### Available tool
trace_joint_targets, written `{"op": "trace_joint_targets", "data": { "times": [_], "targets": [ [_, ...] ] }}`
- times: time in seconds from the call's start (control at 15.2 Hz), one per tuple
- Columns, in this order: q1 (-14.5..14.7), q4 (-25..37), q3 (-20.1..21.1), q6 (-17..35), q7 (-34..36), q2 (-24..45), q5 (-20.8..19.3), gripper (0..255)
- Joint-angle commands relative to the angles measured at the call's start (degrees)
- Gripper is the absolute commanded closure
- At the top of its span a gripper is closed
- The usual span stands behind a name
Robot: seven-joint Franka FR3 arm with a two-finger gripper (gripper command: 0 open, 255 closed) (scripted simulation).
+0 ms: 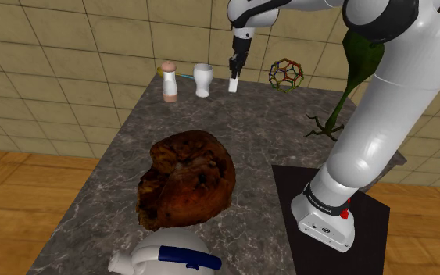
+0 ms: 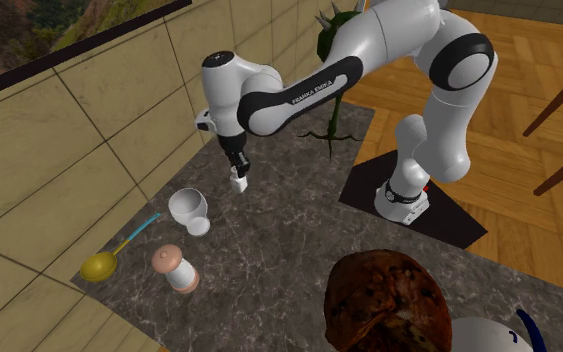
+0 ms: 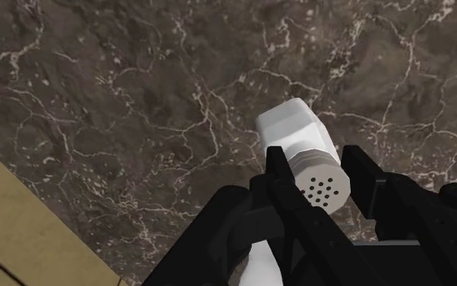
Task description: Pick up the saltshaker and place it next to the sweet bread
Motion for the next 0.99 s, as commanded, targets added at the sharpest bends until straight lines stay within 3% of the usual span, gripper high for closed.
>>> {"op": "trace_joint_targets", "data": {
  "times": [0.0,0.92],
  "targets": [
    [0.0,1.1,0.0,-1.5,0.1,-0.4,-0.1,255],
    [0.0,10.3,-0.1,-12.0,0.5,-1.8,-0.6,255]
  ]
}}
